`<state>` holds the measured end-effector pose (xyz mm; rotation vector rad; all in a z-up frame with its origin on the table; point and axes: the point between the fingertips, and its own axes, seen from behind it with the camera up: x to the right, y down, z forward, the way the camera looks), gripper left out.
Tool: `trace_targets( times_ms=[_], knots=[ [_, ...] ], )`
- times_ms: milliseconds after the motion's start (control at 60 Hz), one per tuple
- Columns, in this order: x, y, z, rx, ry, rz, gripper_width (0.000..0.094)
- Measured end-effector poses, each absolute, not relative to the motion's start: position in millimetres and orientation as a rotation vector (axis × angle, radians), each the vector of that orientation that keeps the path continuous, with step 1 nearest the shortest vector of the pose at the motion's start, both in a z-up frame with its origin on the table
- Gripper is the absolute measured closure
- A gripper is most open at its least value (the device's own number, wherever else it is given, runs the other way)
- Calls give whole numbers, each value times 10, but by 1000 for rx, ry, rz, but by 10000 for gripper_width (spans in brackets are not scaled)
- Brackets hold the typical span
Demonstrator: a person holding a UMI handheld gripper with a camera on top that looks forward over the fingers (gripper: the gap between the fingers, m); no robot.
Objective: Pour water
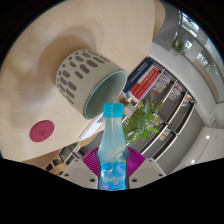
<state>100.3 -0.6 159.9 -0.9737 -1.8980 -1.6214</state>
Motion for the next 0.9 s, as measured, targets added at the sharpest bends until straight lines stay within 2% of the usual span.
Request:
trace_targets(
  times_ms=[183, 317, 467, 550, 667, 800, 900],
  knots=[
    [889, 3, 1621, -988, -1867, -1593, 630],
    [784, -79, 1794, -1172, -1660, -1397, 631],
    [670, -243, 2260, -1411, -1254, -1057, 615],
    [721, -309, 2591, -1481, -1007, -895, 616],
    [914, -375, 2812, -1550, -718, -694, 615],
    [1257, -377, 2732, -1649, -392, -409, 616],
    [1455, -253, 2411, -1710, -224, -262, 600]
  ],
)
